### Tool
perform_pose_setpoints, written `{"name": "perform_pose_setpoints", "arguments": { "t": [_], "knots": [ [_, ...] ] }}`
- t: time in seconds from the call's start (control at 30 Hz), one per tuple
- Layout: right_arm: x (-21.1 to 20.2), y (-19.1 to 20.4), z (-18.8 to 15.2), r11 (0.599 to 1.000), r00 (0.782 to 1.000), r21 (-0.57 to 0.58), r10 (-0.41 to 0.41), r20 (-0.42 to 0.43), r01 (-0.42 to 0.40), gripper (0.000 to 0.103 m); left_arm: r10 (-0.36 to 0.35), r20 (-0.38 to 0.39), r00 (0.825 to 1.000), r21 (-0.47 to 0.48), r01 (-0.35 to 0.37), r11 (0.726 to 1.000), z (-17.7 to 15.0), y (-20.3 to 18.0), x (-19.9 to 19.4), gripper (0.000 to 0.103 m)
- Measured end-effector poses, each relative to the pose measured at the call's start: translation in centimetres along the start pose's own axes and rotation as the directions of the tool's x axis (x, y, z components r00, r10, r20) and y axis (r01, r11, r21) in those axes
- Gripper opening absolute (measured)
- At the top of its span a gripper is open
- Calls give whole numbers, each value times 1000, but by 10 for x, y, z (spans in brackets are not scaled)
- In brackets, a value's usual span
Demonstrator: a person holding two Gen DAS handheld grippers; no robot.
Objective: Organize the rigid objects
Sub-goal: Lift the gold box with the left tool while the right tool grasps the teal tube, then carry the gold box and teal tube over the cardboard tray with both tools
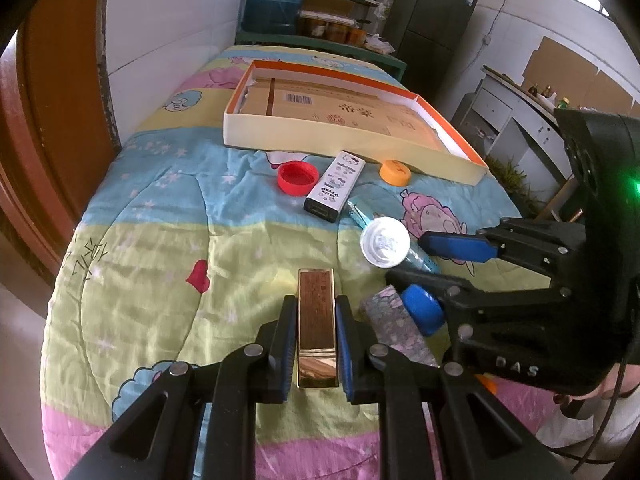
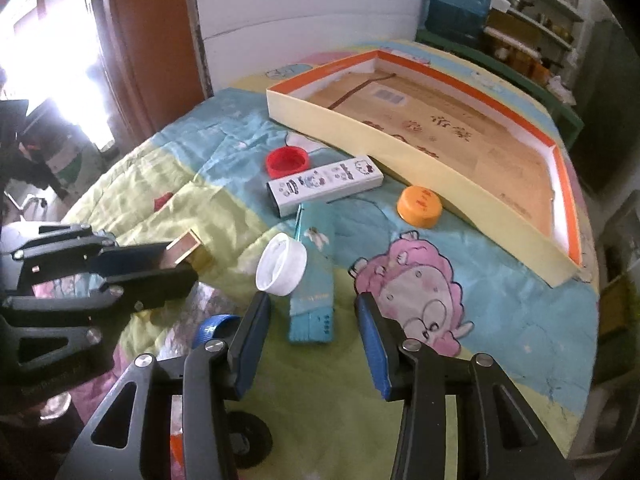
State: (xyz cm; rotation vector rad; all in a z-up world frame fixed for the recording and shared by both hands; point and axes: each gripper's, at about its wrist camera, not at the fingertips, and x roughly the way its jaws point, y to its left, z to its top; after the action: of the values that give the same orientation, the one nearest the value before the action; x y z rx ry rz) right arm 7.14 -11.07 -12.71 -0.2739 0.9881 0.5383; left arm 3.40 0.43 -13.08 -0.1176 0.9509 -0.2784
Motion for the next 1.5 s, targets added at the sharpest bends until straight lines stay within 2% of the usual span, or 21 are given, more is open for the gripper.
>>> {"name": "perform_pose_setpoints", "arguments": {
  "t": [0.07, 0.5, 0.73, 1.03, 1.3, 1.5],
  "knots": [
    [0, 0, 1, 1000, 1000, 4, 13, 3, -13, 23, 0, 0, 1000, 0, 0, 1000, 1, 0, 1, 19],
    [-17, -8, -13, 995, 999, 89, 33, 33, -36, 23, -8, 20, 1000, -5, 8, 1000, 4, 2, -3, 18],
    [-40, -21, -18, 986, 997, 166, 12, 76, -24, 23, -1, 61, 998, 23, 0, 1000, 14, -5, -17, 18],
    [-65, -34, -18, 978, 992, 209, -17, 126, -10, 23, -11, 98, 995, 43, 7, 999, 32, -12, -28, 18],
    [-85, -49, -10, 972, 984, 233, -49, 170, 9, 23, -9, 140, 990, 79, -2, 997, 60, -19, -38, 18],
    [-95, -66, 6, 970, 976, 243, -82, 202, 31, 23, -3, 173, 985, 104, -16, 994, 96, -24, -43, 18]
  ]
}}
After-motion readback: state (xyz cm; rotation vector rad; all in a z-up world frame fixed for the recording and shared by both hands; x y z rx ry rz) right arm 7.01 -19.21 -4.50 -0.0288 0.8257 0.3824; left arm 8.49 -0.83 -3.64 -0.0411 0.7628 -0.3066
